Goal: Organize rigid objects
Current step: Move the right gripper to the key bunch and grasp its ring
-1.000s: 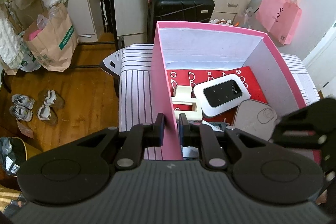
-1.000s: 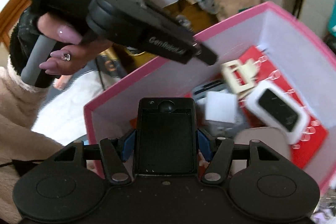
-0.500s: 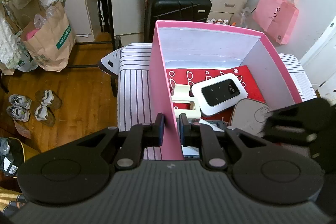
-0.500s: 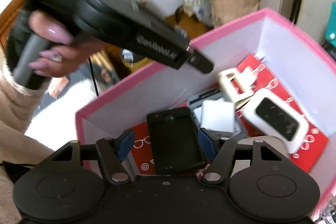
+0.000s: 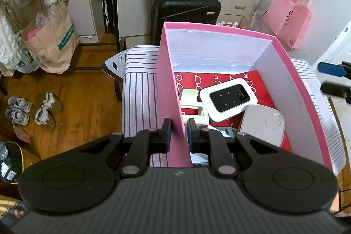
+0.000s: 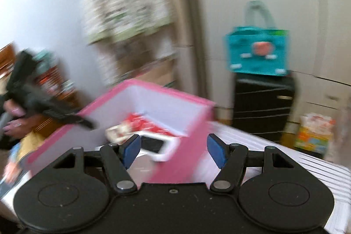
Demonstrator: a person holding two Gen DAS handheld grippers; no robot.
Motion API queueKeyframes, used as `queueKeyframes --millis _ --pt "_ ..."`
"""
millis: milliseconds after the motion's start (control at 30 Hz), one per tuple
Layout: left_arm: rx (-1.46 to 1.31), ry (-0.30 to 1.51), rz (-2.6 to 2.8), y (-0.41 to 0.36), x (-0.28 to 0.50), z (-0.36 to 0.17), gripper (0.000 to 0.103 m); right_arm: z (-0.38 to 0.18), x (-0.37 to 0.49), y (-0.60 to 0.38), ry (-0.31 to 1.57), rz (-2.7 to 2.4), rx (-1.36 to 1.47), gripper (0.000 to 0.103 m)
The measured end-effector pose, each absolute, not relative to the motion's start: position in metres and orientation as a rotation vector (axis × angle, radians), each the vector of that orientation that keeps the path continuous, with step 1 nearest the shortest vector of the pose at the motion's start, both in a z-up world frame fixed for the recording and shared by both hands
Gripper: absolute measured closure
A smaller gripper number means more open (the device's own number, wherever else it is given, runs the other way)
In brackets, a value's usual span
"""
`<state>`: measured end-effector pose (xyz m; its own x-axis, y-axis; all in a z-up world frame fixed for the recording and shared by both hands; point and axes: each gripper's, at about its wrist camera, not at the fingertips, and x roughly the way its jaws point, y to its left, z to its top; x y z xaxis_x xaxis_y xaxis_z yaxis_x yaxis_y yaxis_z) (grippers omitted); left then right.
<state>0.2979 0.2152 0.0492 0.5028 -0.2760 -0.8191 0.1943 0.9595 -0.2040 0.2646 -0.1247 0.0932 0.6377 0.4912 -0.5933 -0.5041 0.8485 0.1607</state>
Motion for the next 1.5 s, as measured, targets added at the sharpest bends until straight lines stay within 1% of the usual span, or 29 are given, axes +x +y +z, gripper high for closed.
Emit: queueKeyframes --millis 33,100,200,400,500,567,667,800,933,1000,1067,1100,1133,1167,1233,1500 --pt "-0.094 1.006 -0.286 0.216 0.299 0.049 0.089 0.092 0.268 -0.135 0.677 0.523 -0.033 0.035" --pt "-0.099 1.005 -0.285 0.217 0.298 0.049 0.089 0.082 0.268 -0.151 0.681 0.442 -0.044 0.036" --pt "-0.102 1.006 -0.285 0.218 0.298 0.049 0.089 0.065 0.269 -0.170 0.722 0.399 0.012 0.038" --pt "-0.112 1.005 -0.278 0.219 0.299 0.049 0.089 0.028 0.269 -0.188 0.725 0.349 0.032 0.038" --pt "-0.115 1.008 -0.274 0.219 0.299 0.049 0.089 0.014 0.269 -0.202 0.739 0.341 0.085 0.040" --pt "-0.117 1.009 -0.272 0.219 0.298 0.049 0.089 0.005 0.272 -0.203 0.740 0.337 0.084 0.047" --pt "-0.118 1.008 -0.271 0.219 0.298 0.048 0.089 -0.002 0.274 -0.198 0.733 0.352 0.055 0.052" --pt "-0.116 1.009 -0.269 0.219 0.297 0.049 0.089 -0.005 0.277 -0.188 0.716 0.384 0.026 0.055" --pt "-0.117 1.009 -0.270 0.219 0.298 0.049 0.089 -0.011 0.284 -0.169 0.714 0.383 -0.079 0.055" --pt "-0.117 1.009 -0.269 0.219 0.298 0.049 0.089 -0.013 0.284 -0.161 0.705 0.377 -0.126 0.057" --pt "-0.115 1.008 -0.269 0.219 0.298 0.049 0.089 -0.014 0.282 -0.154 0.692 0.356 -0.182 0.076" --pt "-0.115 1.009 -0.269 0.219 0.298 0.049 0.089 -0.012 0.282 -0.154 0.691 0.349 -0.172 0.078" --pt "-0.114 1.009 -0.269 0.219 0.298 0.049 0.089 -0.009 0.281 -0.155 0.693 0.335 -0.147 0.095" --pt "-0.113 1.009 -0.269 0.219 0.298 0.049 0.089 -0.007 0.281 -0.156 0.690 0.329 -0.133 0.100" --pt "-0.112 1.009 -0.268 0.219 0.297 0.049 0.089 -0.002 0.278 -0.157 0.684 0.340 -0.122 0.102" --pt "-0.114 1.009 -0.268 0.219 0.297 0.049 0.089 0.006 0.273 -0.160 0.690 0.370 -0.083 0.102"
